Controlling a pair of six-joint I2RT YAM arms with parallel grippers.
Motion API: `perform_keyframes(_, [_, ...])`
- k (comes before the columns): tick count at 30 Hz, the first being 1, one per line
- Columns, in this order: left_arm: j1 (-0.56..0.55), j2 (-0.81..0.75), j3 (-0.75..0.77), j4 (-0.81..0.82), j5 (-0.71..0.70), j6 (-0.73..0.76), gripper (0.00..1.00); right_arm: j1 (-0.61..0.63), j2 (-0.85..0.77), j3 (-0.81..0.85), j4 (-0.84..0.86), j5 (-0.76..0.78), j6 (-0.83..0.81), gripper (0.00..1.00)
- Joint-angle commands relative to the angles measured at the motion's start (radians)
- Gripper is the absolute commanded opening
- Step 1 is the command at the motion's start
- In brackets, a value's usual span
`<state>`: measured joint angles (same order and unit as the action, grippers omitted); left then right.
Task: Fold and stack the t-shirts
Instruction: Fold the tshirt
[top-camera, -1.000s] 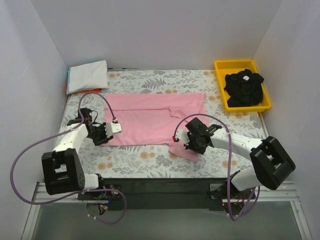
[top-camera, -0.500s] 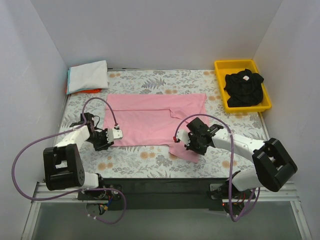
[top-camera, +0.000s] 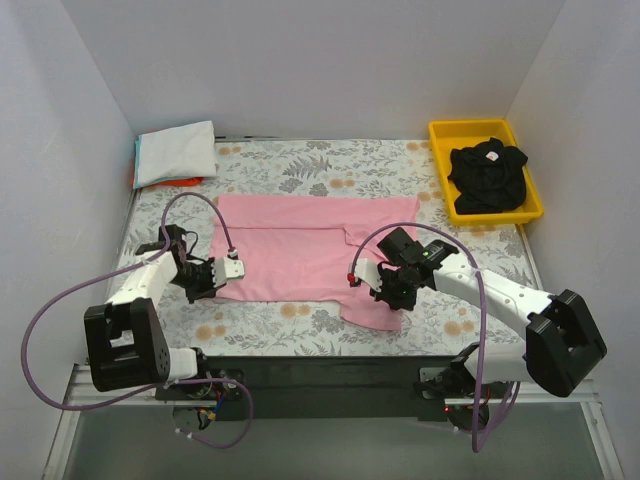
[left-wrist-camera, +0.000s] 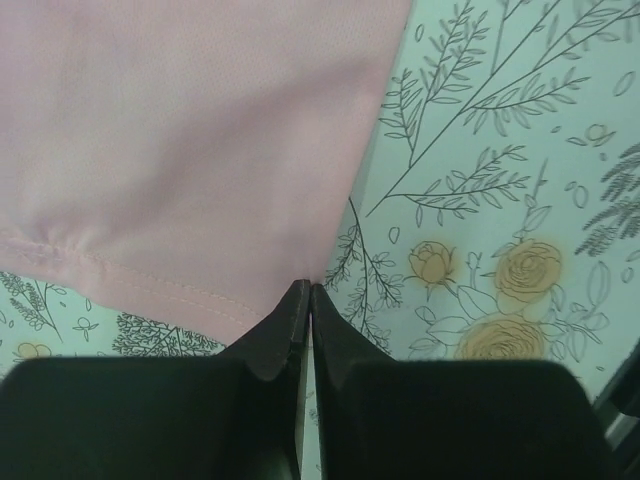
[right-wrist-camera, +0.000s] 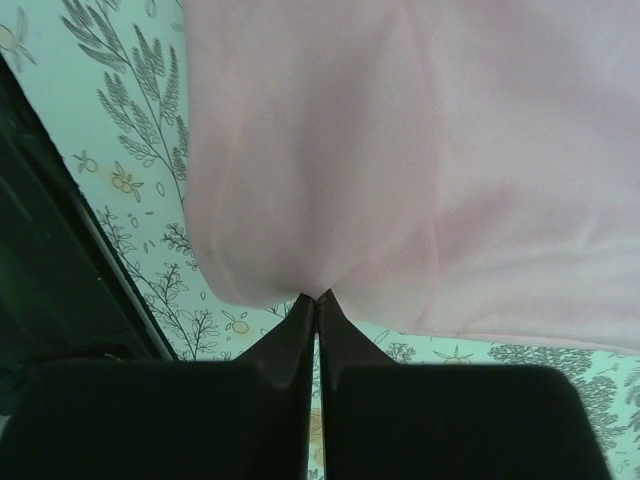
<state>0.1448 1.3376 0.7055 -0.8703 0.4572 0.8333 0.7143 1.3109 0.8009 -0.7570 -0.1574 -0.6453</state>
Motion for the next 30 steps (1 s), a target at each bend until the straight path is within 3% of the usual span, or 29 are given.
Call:
perform_keyframes(1, [0.002, -0.058, 0.090, -0.137, 0.080, 0.004, 0.00, -0.013, -0.051, 0.099, -0.125, -0.105, -0.039, 0.01])
perform_keyframes(8, [0.019, 0.050, 0.322, -0.219, 0.178, -0.109, 0.00, -0.114, -0.072, 0.201, -0.151, -0.057, -0.134, 0.01])
perform_keyframes(20, [0.018, 0.399, 0.678, -0.064, 0.235, -0.342, 0.00, -0.309, 0.312, 0.596, -0.163, -0.067, -0.339, 0.01])
perform_keyframes(30, [0.018, 0.529, 0.736, 0.002, 0.218, -0.390, 0.00, -0.346, 0.541, 0.837, -0.165, -0.048, -0.387, 0.01])
